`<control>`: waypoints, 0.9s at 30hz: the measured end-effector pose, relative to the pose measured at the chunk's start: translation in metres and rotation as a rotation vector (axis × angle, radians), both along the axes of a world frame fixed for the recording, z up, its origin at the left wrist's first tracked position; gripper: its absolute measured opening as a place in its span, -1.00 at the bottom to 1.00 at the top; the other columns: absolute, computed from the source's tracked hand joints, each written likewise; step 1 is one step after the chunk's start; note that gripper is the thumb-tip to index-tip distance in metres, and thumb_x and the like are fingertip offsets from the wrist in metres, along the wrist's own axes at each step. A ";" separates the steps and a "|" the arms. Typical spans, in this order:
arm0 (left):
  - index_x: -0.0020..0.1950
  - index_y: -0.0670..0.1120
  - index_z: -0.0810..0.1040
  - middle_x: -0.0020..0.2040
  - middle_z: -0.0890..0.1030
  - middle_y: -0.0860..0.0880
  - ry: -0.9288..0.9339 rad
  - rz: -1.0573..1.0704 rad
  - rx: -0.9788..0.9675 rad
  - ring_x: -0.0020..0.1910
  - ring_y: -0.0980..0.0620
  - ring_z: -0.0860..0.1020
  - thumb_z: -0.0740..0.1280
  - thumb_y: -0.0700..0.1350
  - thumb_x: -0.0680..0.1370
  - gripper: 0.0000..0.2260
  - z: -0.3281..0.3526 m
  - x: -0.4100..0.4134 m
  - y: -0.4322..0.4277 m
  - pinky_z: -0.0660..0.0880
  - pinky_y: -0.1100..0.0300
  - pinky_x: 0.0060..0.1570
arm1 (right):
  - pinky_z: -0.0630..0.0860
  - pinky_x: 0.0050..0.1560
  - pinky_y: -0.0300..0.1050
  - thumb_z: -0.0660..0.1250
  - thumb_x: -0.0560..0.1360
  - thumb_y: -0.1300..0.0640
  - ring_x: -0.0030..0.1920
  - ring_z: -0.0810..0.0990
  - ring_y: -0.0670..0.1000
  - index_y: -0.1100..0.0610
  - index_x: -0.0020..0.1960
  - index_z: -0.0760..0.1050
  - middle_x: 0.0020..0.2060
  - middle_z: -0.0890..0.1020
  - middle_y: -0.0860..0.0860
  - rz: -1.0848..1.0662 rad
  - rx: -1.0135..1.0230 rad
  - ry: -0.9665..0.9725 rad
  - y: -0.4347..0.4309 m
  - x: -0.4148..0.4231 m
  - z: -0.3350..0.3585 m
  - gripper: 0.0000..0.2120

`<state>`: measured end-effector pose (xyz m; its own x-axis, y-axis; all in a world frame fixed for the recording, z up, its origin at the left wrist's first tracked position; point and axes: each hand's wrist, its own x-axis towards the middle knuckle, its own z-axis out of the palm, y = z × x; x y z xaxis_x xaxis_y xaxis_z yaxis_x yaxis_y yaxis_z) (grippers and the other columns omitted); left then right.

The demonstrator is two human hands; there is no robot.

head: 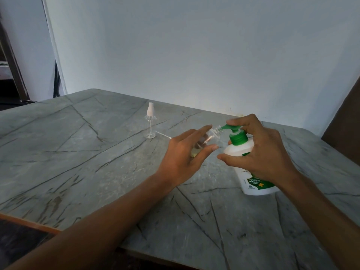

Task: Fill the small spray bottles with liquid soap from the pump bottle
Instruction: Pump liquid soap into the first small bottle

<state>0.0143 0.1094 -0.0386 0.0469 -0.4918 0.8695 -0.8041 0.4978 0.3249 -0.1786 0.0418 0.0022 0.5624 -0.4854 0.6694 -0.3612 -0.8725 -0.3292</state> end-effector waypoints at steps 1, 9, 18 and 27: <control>0.29 -0.19 0.54 -0.08 0.66 -0.04 -0.001 -0.003 0.000 -0.18 0.22 0.52 0.43 -0.02 0.50 -0.58 0.000 0.000 0.000 0.39 0.59 -0.12 | 0.63 -0.03 0.03 0.60 0.20 -0.15 -0.04 0.64 -0.07 -0.29 0.22 0.33 0.02 0.64 -0.13 0.002 0.001 -0.006 0.000 0.000 0.000 -0.31; 0.31 -0.19 0.53 -0.03 0.66 -0.04 0.027 -0.021 -0.024 -0.13 0.16 0.57 0.38 0.02 0.51 -0.56 0.004 0.000 0.000 0.44 0.53 -0.09 | 0.59 0.00 -0.15 0.58 0.25 -0.18 -0.04 0.61 -0.09 -0.34 0.40 0.20 0.06 0.60 -0.20 0.001 -0.056 0.027 0.002 -0.004 -0.002 -0.15; 0.30 -0.19 0.53 -0.02 0.66 -0.05 0.034 -0.017 -0.025 -0.12 0.15 0.57 0.42 -0.02 0.51 -0.58 0.004 0.000 0.001 0.45 0.53 -0.09 | 0.48 -0.08 -0.33 0.54 0.23 -0.23 -0.07 0.56 -0.16 -0.30 0.36 0.24 0.09 0.53 -0.24 -0.011 -0.074 0.019 0.002 -0.001 -0.002 -0.21; 0.30 -0.19 0.53 -0.04 0.66 -0.05 0.005 -0.027 -0.021 -0.12 0.16 0.56 0.41 -0.01 0.51 -0.58 -0.002 0.000 -0.003 0.46 0.47 -0.09 | 0.52 -0.08 -0.28 0.61 0.19 -0.14 -0.08 0.59 -0.12 -0.31 0.21 0.30 0.00 0.58 -0.19 -0.001 -0.061 -0.030 0.002 0.000 -0.002 -0.29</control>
